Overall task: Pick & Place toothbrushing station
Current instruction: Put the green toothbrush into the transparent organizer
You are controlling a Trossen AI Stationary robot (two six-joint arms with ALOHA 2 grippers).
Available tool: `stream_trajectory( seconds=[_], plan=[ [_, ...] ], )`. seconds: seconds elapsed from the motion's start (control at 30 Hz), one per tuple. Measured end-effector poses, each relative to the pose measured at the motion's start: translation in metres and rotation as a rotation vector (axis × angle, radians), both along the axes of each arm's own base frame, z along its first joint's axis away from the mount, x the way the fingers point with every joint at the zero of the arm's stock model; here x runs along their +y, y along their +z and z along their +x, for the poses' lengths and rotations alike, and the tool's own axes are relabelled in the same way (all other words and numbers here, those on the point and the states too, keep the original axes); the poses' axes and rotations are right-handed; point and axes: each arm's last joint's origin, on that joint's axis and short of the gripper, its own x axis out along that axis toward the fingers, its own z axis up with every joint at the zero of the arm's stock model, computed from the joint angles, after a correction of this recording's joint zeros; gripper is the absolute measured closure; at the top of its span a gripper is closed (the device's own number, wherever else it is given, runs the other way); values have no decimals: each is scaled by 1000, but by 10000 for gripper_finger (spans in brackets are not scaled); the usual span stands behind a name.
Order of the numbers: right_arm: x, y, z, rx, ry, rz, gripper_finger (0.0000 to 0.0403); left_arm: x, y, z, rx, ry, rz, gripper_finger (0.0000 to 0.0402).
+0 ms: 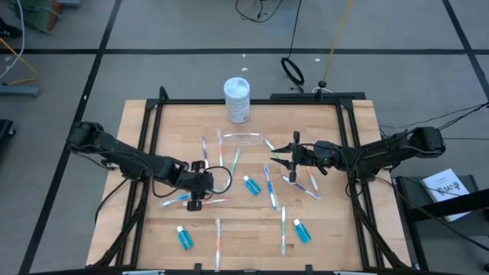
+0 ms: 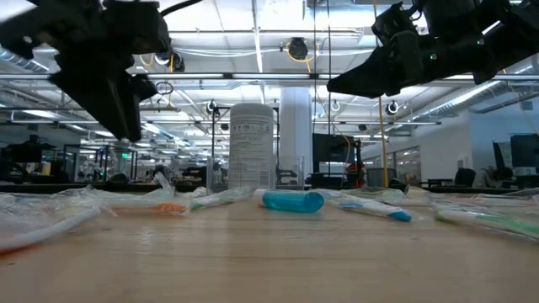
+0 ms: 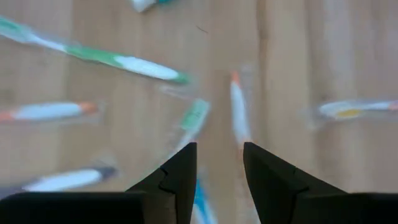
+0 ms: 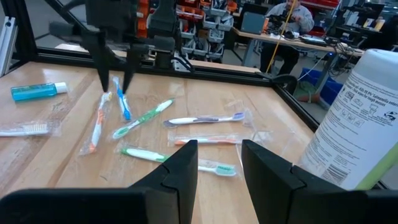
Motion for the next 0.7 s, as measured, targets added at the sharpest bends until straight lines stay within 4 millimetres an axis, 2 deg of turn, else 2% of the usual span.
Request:
stream_trajectory(
  seconds=[0.1,0.37,0.47,0.57,0.7],
  plan=[
    [0,0,0,1,0,-4,286,4,-10,5,30,-46,103,263],
    [0,0,0,2,1,-9,286,16,-56,25,179,-53,120,263],
    [0,0,0,2,1,-9,286,18,-65,31,189,-70,128,266],
    [0,0,0,2,1,-9,286,19,-69,31,211,-71,119,290],
    [0,0,0,2,1,-9,286,19,-65,30,197,-82,118,356]
  ],
)
